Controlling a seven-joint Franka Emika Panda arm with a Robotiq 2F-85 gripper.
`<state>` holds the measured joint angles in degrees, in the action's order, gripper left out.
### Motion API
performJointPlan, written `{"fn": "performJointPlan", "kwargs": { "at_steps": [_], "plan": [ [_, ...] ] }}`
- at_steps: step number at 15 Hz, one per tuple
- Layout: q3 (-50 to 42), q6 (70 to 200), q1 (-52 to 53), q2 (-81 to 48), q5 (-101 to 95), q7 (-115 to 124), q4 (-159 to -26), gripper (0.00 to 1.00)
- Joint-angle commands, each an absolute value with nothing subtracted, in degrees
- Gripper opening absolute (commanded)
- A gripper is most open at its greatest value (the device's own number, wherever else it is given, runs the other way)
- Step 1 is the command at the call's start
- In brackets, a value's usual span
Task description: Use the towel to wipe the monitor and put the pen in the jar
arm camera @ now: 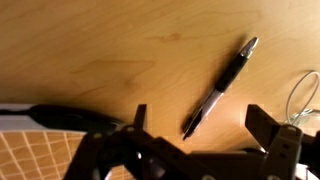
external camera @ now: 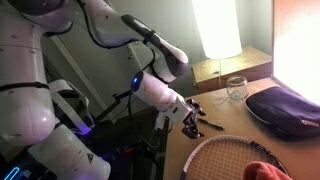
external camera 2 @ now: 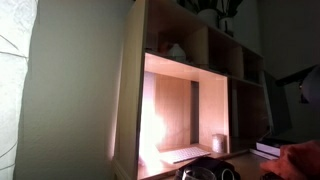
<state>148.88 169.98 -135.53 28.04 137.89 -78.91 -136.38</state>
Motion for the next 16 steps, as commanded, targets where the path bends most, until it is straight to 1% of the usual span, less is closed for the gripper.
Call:
{"fn": "performJointPlan", "kwargs": {
  "at_steps": [1,2,3,4,5,7,8,9,10,11,12,16],
  "plan": [
    [139.45,166.22,-124.37,30.69,130.97,-67.47,-138.3,1.0],
    [139.45,166.22,-124.37,30.69,130.97,-67.47,-138.3,1.0],
    [147.52,168.78,-133.97,28.89,136.16,-76.57,-136.56,1.0],
    [136.68,164.19,-121.36,33.15,130.12,-63.48,-138.19,1.0],
    [136.02,162.84,-120.89,33.91,130.14,-61.43,-138.12,1.0],
    [130.9,158.63,-115.22,36.68,128.29,-52.77,-139.42,1.0],
    [136.27,160.76,-121.11,32.92,131.0,-57.36,-139.11,1.0],
    [135.63,160.23,-119.45,33.91,130.5,-54.95,-139.19,1.0],
    [128.23,155.56,-109.48,38.86,127.06,-45.03,-140.84,1.0],
    [135.58,159.51,-118.06,34.52,129.75,-50.87,-139.26,1.0],
    [125.94,153.28,-106.57,41.25,126.43,-40.36,-140.66,1.0],
    [119.09,146.23,-98.87,47.5,124.34,-29.42,-140.93,1.0]
  ]
}}
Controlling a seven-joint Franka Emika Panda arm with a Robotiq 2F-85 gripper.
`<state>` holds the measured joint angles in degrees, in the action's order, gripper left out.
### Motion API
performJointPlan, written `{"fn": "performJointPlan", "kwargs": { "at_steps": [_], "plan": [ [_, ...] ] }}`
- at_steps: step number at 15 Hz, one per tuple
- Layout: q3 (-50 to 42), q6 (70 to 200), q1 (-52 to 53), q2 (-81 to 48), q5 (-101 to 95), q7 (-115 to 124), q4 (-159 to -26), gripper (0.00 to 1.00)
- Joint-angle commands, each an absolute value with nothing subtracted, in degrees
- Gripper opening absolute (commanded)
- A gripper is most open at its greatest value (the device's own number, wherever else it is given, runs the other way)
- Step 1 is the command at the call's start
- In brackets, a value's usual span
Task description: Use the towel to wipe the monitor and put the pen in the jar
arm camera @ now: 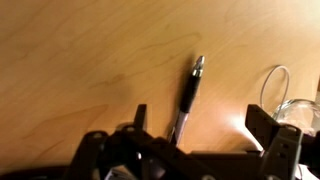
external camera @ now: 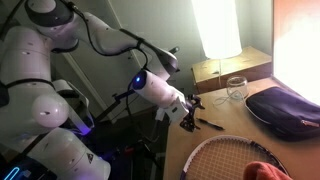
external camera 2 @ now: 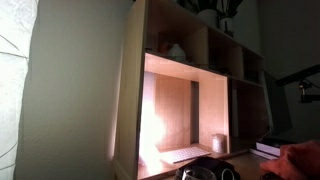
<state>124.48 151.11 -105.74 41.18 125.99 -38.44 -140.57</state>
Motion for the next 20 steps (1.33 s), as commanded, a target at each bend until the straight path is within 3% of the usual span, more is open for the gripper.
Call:
{"fn": "performJointPlan", "kwargs": {
  "at_steps": [1,11,20],
  "plan": [
    [117.79,145.08,-97.06,49.61,123.75,-26.37,-140.74,1.0],
    [114.43,139.03,-93.3,62.31,100.33,1.7,-137.75,1.0],
    [111.08,132.54,-94.9,65.12,92.22,6.29,-134.18,1.0]
  ]
}}
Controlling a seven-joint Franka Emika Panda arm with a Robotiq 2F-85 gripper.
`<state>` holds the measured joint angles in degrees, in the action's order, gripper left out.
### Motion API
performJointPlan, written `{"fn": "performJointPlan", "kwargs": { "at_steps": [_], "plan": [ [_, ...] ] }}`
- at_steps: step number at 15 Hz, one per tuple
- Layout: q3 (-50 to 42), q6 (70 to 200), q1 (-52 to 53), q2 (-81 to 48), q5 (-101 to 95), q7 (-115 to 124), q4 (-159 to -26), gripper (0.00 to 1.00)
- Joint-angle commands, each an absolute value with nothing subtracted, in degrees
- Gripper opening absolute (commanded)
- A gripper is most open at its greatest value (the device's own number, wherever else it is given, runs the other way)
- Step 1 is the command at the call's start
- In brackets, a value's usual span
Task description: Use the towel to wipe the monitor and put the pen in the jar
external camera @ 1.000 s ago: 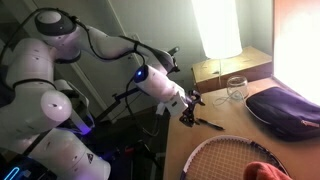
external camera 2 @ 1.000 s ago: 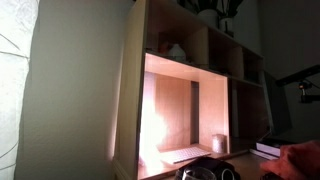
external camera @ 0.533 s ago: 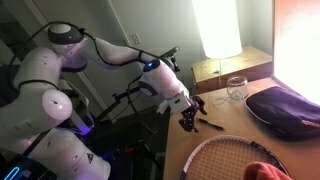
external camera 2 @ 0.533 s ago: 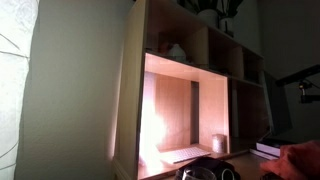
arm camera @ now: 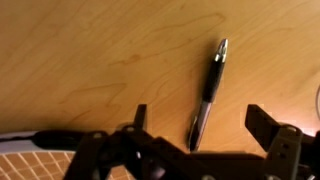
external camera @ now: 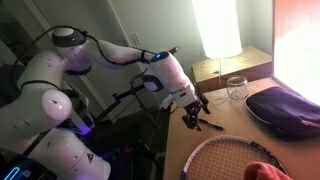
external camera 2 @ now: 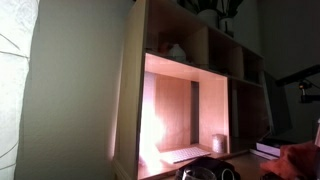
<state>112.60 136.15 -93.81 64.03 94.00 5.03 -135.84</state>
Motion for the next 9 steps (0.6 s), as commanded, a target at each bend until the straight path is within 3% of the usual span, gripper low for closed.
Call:
{"fn": "performJointPlan", "kwargs": {
  "at_steps": [1,9],
  "plan": [
    [110.98,131.94,-95.3,65.09,92.21,6.04,-133.77,1.0],
    [111.29,128.5,-97.84,67.99,87.82,9.67,-128.25,1.0]
  ]
}}
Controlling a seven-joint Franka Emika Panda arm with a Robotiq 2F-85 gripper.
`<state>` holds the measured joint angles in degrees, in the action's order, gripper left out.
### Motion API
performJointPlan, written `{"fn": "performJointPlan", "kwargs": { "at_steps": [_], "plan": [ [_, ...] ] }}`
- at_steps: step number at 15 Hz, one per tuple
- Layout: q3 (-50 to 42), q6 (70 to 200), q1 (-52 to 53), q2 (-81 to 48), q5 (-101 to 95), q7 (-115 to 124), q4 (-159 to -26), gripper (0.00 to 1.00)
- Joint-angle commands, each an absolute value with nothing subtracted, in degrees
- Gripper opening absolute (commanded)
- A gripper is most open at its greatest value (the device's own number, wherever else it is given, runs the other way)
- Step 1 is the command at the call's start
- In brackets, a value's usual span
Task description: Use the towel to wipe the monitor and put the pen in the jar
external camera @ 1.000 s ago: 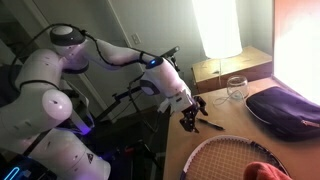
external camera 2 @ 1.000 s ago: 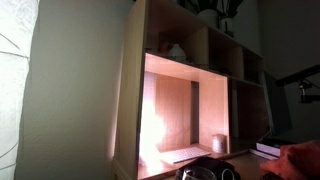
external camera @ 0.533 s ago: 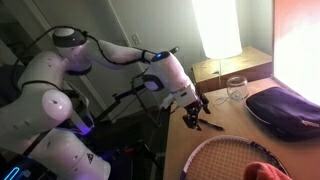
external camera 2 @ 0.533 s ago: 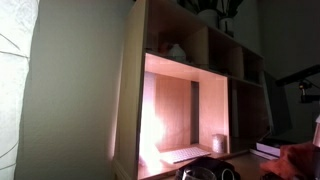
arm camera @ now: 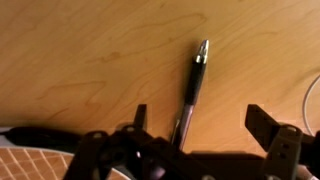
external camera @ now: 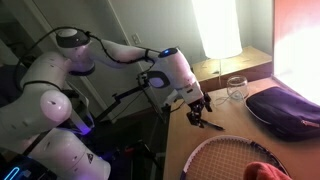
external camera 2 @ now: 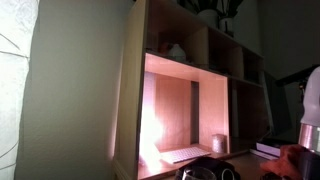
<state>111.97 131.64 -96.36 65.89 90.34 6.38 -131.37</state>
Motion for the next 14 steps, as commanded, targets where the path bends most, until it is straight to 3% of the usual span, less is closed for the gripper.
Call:
{"fn": "performJointPlan", "kwargs": {
  "at_steps": [1,14],
  "plan": [
    [111.35,128.08,-98.18,68.39,87.24,10.43,-127.54,1.0],
    [111.11,121.92,-102.0,71.53,85.97,11.46,-122.13,1.0]
  ]
}}
